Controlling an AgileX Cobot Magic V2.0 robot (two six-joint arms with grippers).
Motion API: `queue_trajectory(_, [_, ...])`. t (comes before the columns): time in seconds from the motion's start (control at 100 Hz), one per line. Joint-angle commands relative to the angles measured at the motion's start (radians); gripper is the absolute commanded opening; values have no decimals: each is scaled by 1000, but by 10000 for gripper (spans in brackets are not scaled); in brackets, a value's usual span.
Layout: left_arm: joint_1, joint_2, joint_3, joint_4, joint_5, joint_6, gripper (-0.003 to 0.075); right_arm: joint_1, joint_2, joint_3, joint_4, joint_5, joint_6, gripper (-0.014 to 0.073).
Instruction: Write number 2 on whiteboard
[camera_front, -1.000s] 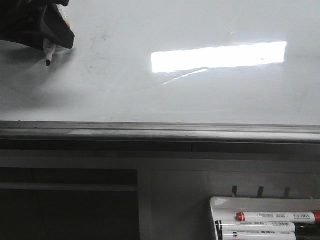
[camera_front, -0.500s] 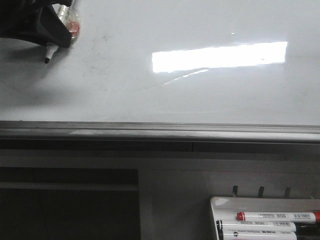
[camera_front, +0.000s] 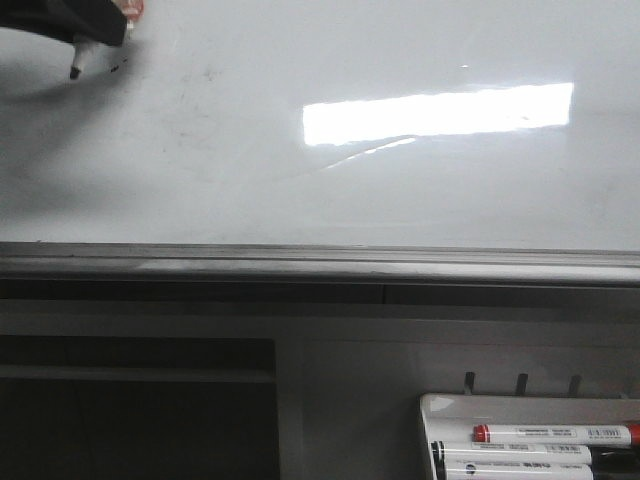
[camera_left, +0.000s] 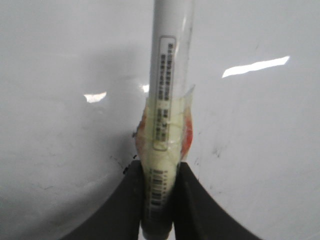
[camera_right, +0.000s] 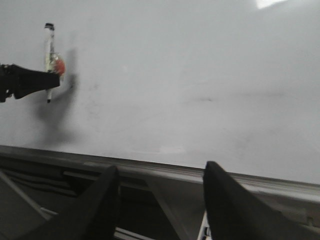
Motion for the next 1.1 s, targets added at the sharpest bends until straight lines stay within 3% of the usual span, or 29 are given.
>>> queue_trajectory(0.0, [-19, -87, -31, -2, -31, 20, -20, -7, 25, -48, 199, -52, -206, 337])
queue_trajectory(0.1, [-55, -153, -31, -2, 13, 97, -20, -7, 45, -77, 294, -13, -351, 338])
queue_trajectory(0.32, [-214, -270, -31, -2, 217, 383, -20, -7, 208, -188, 335, 129, -563, 338])
queue_trajectory(0.42, [-291, -302, -31, -2, 302, 449, -20, 28, 275, -230, 390, 122, -627, 338])
queue_trajectory(0.79, [-480, -340, -31, 3, 443, 603, -20, 347, 484, -320, 413, 132, -813, 341])
queue_trajectory(1.09, [-497, -340, -31, 18, 446, 622, -20, 496, 636, -373, 411, 33, -855, 393])
